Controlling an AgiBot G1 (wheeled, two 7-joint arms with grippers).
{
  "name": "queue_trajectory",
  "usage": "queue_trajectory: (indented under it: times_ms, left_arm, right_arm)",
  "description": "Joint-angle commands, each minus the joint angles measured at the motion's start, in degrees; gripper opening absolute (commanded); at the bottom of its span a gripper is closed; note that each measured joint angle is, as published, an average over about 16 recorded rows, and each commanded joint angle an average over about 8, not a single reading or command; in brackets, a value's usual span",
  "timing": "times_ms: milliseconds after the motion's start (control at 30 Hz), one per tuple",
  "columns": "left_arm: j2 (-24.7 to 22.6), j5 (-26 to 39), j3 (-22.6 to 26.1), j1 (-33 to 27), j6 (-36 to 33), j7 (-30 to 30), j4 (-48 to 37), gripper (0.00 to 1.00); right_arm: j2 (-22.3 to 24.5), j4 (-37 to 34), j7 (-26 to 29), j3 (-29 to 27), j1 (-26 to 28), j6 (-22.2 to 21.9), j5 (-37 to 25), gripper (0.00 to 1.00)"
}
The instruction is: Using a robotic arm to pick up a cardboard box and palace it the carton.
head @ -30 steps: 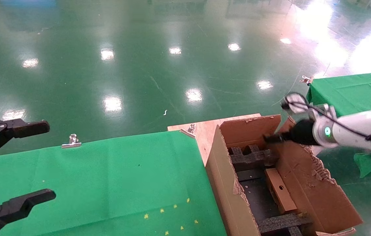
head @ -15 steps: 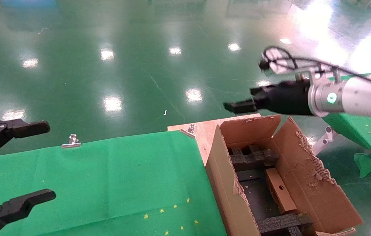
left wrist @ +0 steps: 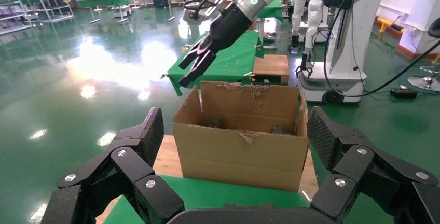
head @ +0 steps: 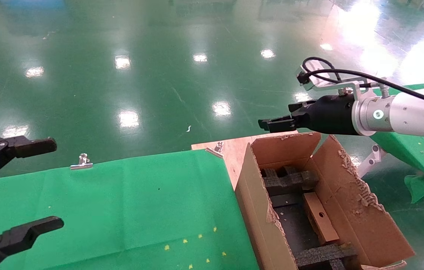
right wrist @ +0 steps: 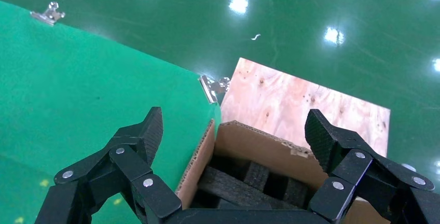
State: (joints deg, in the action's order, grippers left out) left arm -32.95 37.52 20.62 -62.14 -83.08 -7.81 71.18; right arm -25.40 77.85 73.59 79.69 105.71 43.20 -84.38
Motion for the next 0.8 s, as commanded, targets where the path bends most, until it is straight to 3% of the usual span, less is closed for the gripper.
queue_trajectory:
  times_ms: [33,800]
  left_arm:
    - [0.0,0.0,0.0,0.0,0.0,0.0,0.0,1.0]
    - [0.0,0.0,0.0,0.0,0.0,0.0,0.0,1.0]
  right_arm:
    - [-0.1,-0.07,-0.46,-0.48,-0.43,0.33,0.2,1.0]
    - [-3.89,-1.74,-25.3,-25.64,-17.84,17.12,17.05,1.0]
